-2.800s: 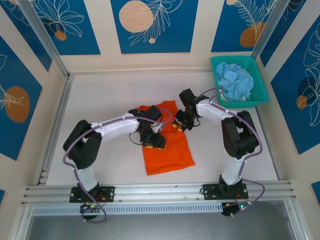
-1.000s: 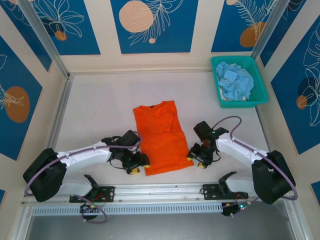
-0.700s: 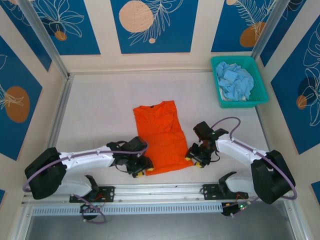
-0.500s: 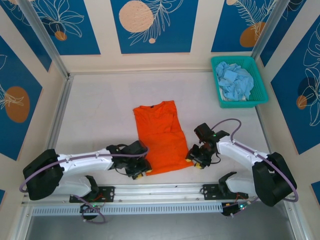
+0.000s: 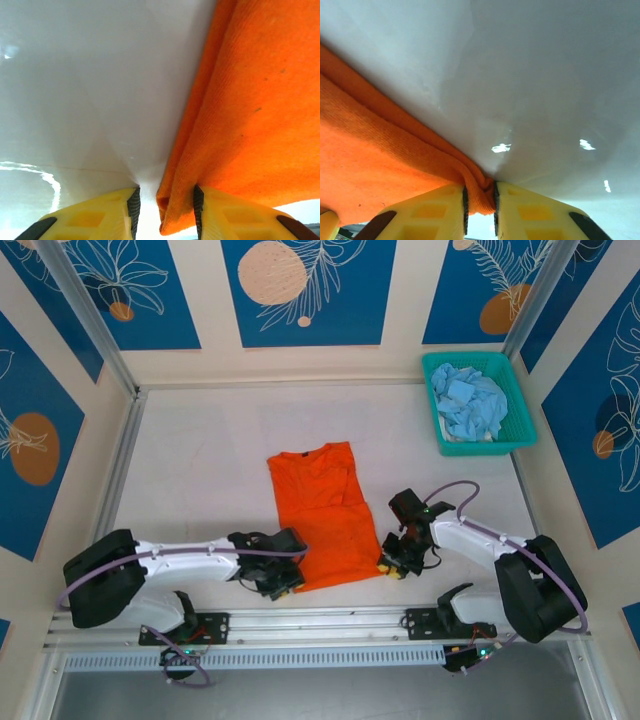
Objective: Fold and stack the t-shirts
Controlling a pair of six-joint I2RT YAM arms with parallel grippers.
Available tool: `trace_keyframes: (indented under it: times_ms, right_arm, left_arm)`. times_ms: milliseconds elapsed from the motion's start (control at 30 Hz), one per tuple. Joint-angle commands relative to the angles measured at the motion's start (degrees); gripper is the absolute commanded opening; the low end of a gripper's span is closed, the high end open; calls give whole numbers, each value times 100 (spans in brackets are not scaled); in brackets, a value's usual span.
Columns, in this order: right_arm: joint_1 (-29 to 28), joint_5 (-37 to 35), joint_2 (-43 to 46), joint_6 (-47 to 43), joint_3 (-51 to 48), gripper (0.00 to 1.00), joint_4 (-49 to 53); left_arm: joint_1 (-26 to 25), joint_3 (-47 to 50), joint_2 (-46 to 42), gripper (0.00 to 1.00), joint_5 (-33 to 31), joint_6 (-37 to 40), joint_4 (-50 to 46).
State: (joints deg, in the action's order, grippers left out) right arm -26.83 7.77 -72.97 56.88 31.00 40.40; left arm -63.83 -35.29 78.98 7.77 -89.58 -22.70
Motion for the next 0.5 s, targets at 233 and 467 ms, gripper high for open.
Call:
trace_keyframes:
  times_ms: [233, 467]
  right_arm:
    - [-21, 84, 164, -8, -144, 11, 54]
    - [-122, 58, 231, 58, -184, 7, 53]
  left_arm:
    - [-320, -12, 76, 32, -469, -986, -9]
    - [-540, -7, 24, 32, -531, -1178, 107]
